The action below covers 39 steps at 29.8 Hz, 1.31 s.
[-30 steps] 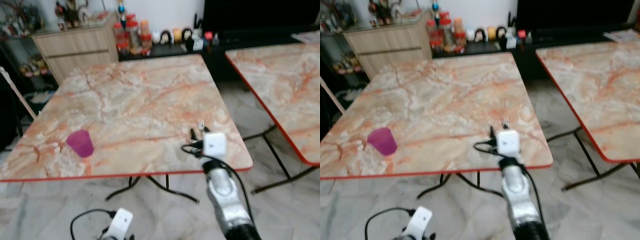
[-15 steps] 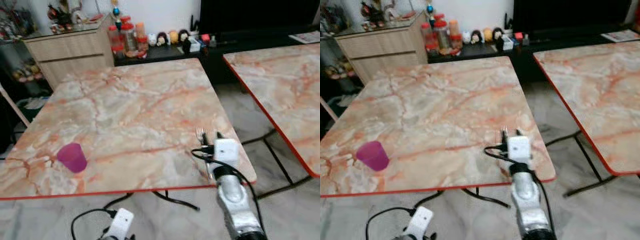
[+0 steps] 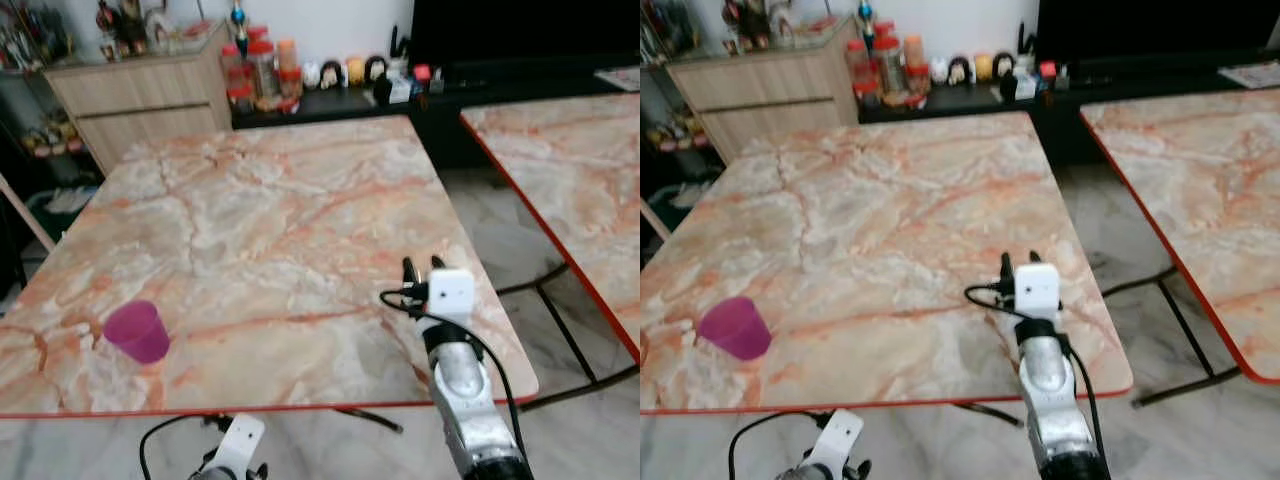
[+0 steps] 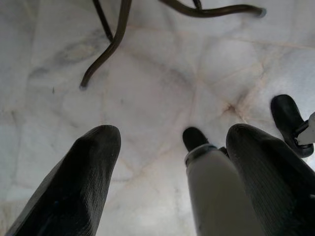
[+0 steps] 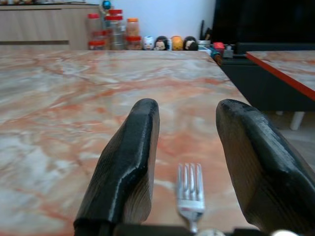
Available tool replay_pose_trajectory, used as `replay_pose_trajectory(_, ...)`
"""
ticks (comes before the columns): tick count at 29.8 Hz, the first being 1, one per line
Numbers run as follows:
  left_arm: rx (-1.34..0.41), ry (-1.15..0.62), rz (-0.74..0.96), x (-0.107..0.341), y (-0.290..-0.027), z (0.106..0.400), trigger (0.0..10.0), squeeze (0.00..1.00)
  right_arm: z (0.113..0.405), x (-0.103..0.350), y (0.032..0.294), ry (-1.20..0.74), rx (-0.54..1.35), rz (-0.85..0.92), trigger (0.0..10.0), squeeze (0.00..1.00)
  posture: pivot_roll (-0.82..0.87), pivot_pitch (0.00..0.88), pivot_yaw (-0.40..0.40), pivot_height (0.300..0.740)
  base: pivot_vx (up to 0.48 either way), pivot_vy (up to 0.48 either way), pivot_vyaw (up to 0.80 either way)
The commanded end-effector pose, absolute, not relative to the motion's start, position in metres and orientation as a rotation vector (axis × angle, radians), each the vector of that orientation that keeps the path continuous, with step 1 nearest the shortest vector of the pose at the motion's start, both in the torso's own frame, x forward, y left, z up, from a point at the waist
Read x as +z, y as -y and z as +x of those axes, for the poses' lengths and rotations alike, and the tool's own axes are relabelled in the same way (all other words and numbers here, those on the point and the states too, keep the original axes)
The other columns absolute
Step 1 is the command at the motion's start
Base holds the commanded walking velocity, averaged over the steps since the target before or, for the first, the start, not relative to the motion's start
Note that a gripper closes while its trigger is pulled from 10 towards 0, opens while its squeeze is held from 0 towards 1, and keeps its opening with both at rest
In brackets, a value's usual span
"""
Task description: Setting the table
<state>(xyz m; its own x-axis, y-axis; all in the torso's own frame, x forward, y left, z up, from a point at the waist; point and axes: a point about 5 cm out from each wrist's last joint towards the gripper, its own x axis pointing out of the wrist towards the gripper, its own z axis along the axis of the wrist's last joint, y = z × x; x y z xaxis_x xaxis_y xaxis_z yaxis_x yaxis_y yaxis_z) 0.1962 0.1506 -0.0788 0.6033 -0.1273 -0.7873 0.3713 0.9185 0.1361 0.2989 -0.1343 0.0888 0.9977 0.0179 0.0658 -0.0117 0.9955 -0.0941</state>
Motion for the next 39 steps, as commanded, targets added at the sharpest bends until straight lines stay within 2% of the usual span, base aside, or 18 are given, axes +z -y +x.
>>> replay_pose_trajectory(1,-0.278,-0.907,0.312,-0.081,-0.160,0.191,10.0,0.00,0.299,0.090,0.129,0.060,0.021,-0.088,10.0,0.00,-0.02,0.000,0.075,0.740,0.000,0.000,0.00)
replay_pose_trajectory(8,-0.278,-0.908,0.309,-0.081,-0.160,0.192,10.0,0.00,0.300,0.076,0.140,-0.037,-0.055,-0.073,10.0,0.00,-0.02,0.000,0.075,0.740,0.000,0.000,0.00)
replay_pose_trajectory(9,-0.278,-0.908,0.309,-0.081,-0.160,0.191,10.0,0.00,0.301,0.074,0.142,-0.054,-0.065,-0.051,10.0,0.56,-0.02,0.000,0.076,0.740,0.000,0.000,0.00)
replay_pose_trajectory(10,-0.277,-0.908,0.309,-0.081,-0.160,0.191,10.0,0.00,0.302,0.072,0.145,-0.068,-0.072,-0.038,10.0,1.00,-0.02,0.000,0.076,0.740,0.000,0.000,0.00)
replay_pose_trajectory(18,-0.277,-0.909,0.308,-0.081,-0.160,0.191,10.0,0.00,0.304,0.071,0.148,-0.085,-0.086,-0.031,10.0,1.00,-0.02,0.000,0.077,0.740,0.000,0.000,0.00)
replay_pose_trajectory(21,-0.278,-0.911,0.308,-0.081,-0.160,0.191,10.0,0.00,0.305,0.064,0.156,-0.154,-0.066,-0.092,10.0,1.00,-0.02,0.000,0.076,0.740,0.000,0.000,0.00)
replay_pose_trajectory(22,-0.279,-0.911,0.307,-0.082,-0.160,0.191,10.0,0.00,0.308,0.064,0.160,-0.170,-0.042,-0.117,10.0,0.00,-0.02,0.000,0.076,0.740,0.000,0.000,0.00)
replay_pose_trajectory(29,-0.281,-0.911,0.307,-0.081,-0.160,0.191,10.0,0.00,0.312,0.068,0.170,-0.173,-0.045,-0.135,10.0,0.00,-0.02,0.000,0.077,0.740,0.000,0.000,0.00)
replay_pose_trajectory(39,-0.281,-0.913,0.308,-0.081,-0.160,0.191,10.0,0.00,0.304,0.059,0.166,-0.211,-0.065,-0.107,10.0,0.00,-0.02,0.000,0.078,0.740,0.000,0.000,0.00)
